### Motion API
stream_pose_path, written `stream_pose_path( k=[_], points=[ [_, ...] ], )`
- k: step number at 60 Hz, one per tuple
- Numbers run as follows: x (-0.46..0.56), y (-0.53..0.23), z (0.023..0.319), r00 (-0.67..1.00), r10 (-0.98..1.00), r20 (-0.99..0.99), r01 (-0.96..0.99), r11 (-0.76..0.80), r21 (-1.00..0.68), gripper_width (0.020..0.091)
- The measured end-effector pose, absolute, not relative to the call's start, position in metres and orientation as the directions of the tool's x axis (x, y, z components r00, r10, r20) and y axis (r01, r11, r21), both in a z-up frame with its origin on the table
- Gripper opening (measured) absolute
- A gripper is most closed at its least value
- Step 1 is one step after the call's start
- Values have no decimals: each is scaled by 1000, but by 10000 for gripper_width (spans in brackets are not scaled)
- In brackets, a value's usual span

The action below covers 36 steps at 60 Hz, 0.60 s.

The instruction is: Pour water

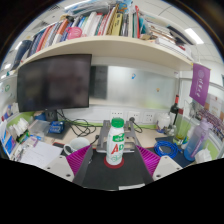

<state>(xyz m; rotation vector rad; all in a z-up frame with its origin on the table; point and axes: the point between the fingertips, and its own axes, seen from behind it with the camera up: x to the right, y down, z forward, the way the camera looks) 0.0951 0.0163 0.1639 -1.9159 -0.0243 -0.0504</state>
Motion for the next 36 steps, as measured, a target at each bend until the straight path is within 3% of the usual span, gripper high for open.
stream_pose_path(
  k=[16, 36],
  points=[
    [66, -32, 244, 996, -72, 61, 38, -290, -956, 857],
    [46, -56, 274, 994, -106, 40, 11, -257, -966, 851]
  ],
)
